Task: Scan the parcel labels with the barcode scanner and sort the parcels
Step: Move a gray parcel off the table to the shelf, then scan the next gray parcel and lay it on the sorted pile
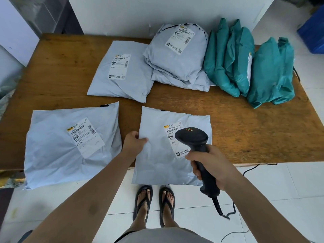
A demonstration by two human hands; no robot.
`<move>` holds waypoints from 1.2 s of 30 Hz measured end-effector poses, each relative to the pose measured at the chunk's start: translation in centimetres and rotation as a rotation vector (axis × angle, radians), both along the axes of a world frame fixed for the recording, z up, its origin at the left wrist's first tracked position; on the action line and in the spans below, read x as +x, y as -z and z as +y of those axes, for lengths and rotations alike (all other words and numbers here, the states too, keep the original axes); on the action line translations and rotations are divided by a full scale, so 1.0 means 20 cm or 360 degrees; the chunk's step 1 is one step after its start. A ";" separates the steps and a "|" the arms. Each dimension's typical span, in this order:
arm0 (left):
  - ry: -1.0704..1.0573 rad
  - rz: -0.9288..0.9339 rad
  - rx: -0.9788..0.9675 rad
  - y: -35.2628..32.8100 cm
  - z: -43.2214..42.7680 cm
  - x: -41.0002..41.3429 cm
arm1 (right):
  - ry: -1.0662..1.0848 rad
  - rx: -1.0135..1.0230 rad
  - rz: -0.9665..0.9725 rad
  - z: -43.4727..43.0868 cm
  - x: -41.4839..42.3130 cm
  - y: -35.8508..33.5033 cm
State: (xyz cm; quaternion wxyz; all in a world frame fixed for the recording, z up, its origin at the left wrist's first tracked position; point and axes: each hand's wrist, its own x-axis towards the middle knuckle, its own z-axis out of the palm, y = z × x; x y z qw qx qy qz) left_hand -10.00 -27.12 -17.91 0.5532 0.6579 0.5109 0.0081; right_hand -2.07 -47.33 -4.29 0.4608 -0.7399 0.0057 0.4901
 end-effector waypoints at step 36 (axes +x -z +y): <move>0.1366 0.0945 0.1851 -0.07 0.81 0.49 | 0.0006 0.0014 -0.0228 0.26 0.14 -0.08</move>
